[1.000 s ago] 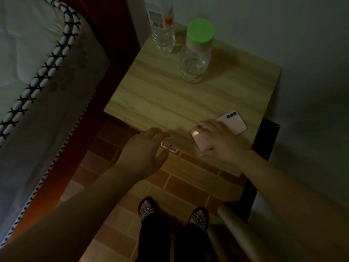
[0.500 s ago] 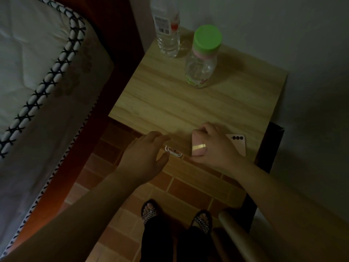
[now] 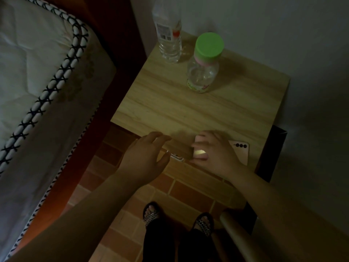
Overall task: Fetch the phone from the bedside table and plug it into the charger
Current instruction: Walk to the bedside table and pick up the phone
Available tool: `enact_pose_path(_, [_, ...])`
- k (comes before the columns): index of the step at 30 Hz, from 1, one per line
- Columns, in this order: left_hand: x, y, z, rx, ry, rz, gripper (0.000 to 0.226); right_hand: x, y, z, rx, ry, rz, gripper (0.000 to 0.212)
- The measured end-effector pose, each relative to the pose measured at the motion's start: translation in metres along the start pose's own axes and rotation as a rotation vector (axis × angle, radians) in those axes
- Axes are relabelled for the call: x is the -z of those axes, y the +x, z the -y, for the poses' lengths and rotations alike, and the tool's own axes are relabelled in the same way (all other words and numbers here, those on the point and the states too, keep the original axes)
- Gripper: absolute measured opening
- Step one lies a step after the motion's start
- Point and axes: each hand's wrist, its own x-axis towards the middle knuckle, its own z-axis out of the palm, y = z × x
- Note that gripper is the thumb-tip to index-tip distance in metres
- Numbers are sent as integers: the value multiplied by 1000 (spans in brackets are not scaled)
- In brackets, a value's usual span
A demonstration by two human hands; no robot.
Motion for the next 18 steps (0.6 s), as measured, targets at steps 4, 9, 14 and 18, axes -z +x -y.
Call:
enact_pose_path(4, [-5,-1,3,10,-11,-3,44,1,-1,-6,19,-7,65,66])
enact_pose_path(9, [-12,-4,4,22,-5,10,47,2,-5,-14,65,27,108,78])
enact_pose_path(14, [-16,-8,2,21,-7,1,47,-3,-13,-11,106,-29,90,63])
enact_pose_path(18, [-18,-14,1,20,-20,-11,46,-1,-20,-7,32,75,-80,64])
